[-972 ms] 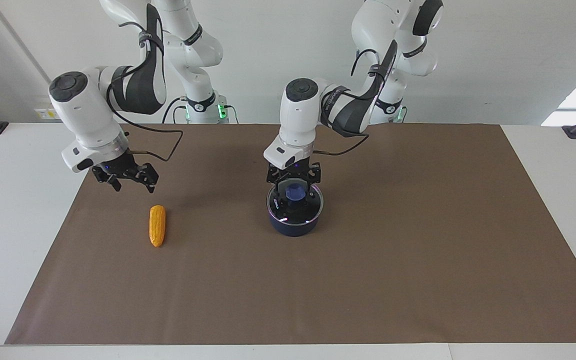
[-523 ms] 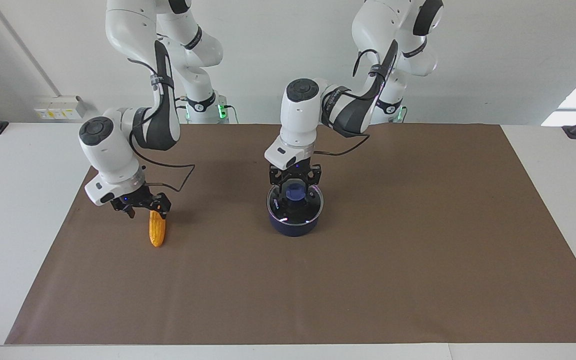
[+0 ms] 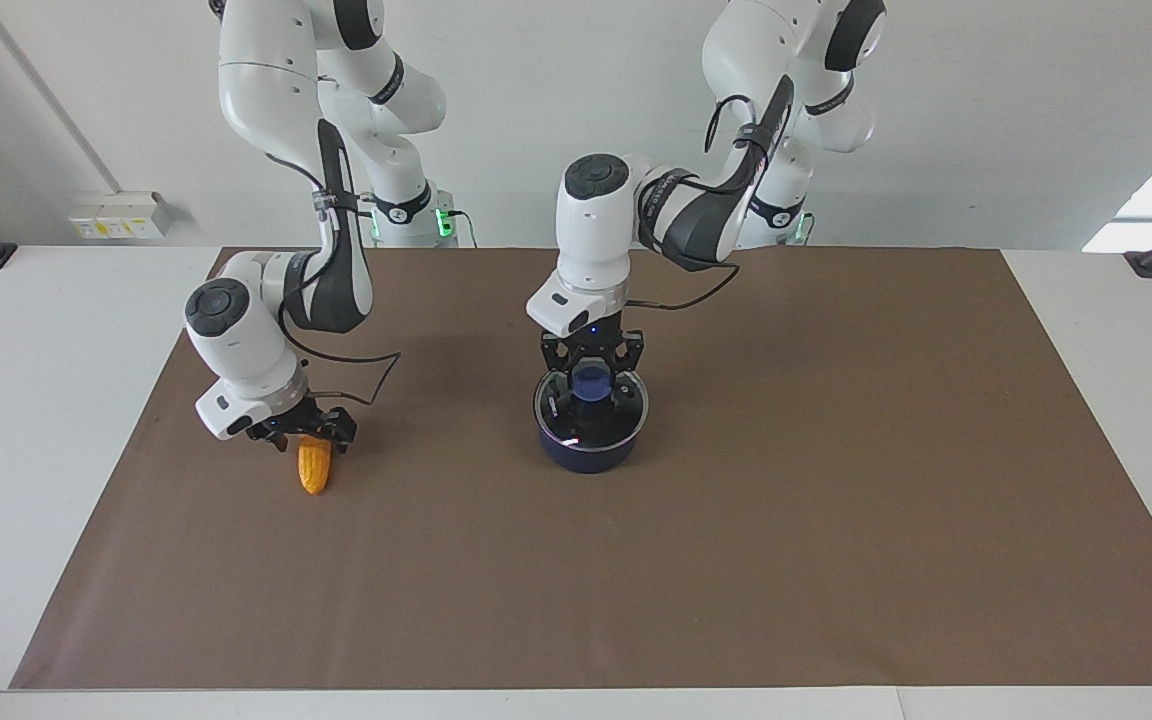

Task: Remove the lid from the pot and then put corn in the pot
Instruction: 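Grasp the lid knob with the left gripper while the right gripper grasps corn, then lift the lid with the left gripper while the right gripper lifts the corn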

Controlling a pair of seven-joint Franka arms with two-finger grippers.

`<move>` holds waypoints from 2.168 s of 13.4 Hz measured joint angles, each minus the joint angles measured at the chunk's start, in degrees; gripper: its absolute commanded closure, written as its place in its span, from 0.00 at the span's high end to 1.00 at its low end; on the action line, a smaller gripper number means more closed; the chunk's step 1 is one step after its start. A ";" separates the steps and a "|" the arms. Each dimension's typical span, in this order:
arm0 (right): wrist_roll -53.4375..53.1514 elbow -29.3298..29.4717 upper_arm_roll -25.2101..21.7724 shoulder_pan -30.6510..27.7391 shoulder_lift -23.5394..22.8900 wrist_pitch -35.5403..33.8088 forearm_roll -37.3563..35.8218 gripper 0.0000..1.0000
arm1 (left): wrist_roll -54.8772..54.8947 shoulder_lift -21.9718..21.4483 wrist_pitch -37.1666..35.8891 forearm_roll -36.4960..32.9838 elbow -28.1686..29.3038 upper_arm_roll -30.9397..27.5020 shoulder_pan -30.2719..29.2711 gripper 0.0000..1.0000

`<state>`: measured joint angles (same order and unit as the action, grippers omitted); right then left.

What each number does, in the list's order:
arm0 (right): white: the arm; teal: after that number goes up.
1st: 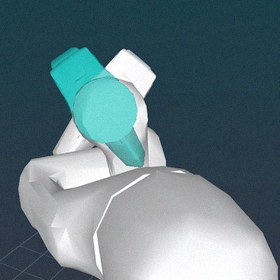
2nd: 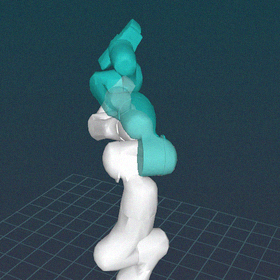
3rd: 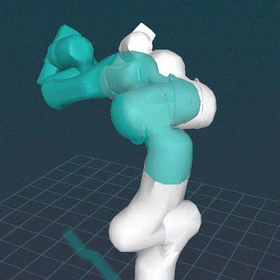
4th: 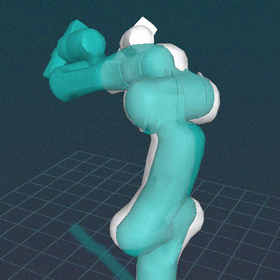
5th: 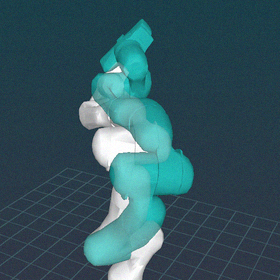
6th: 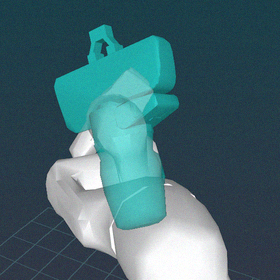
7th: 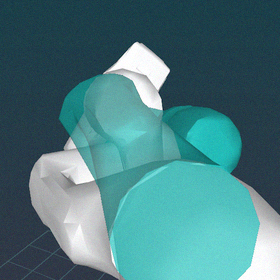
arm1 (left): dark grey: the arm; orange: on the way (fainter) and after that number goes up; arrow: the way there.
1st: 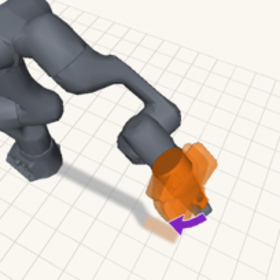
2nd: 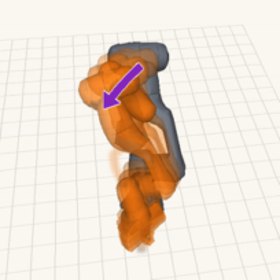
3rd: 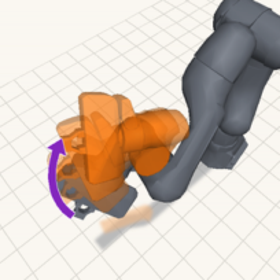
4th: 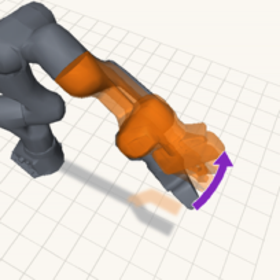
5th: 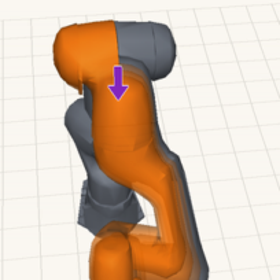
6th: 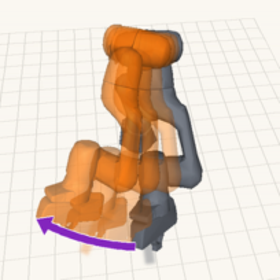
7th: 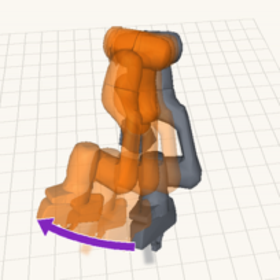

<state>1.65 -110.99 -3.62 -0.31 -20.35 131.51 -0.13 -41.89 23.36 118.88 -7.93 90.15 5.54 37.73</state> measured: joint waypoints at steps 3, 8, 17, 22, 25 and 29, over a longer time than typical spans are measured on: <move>0.00 0.00 0.00 0.00 0.00 0.00 0.00 0.18 | 0.00 -0.94 -2.68 0.00 -0.28 -0.56 -0.01 0.00; 0.00 0.07 0.00 0.00 0.01 0.01 0.02 0.00 | 0.28 -5.70 -7.40 -0.02 -0.43 -1.06 -1.21 0.00; -4.92 6.29 4.24 0.24 11.40 -14.15 0.25 0.00 | 24.18 -10.66 -3.90 -0.01 9.85 -1.37 -15.59 0.00; -24.49 7.43 13.18 3.50 11.76 -15.75 0.50 0.00 | 35.14 -13.56 1.92 3.41 17.04 -1.35 -20.25 0.00; -40.24 7.51 13.67 11.44 11.76 -14.14 0.52 0.00 | 39.60 -14.04 2.23 3.81 19.58 -1.42 -26.33 0.00; -51.82 7.23 13.76 19.10 9.84 -6.76 0.52 0.00 | 49.12 -14.17 3.10 3.95 21.01 -1.53 -34.97 0.00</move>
<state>-50.17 -103.77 10.14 18.80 -10.51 124.75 0.40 7.23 9.18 121.98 -3.98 111.17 4.01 2.75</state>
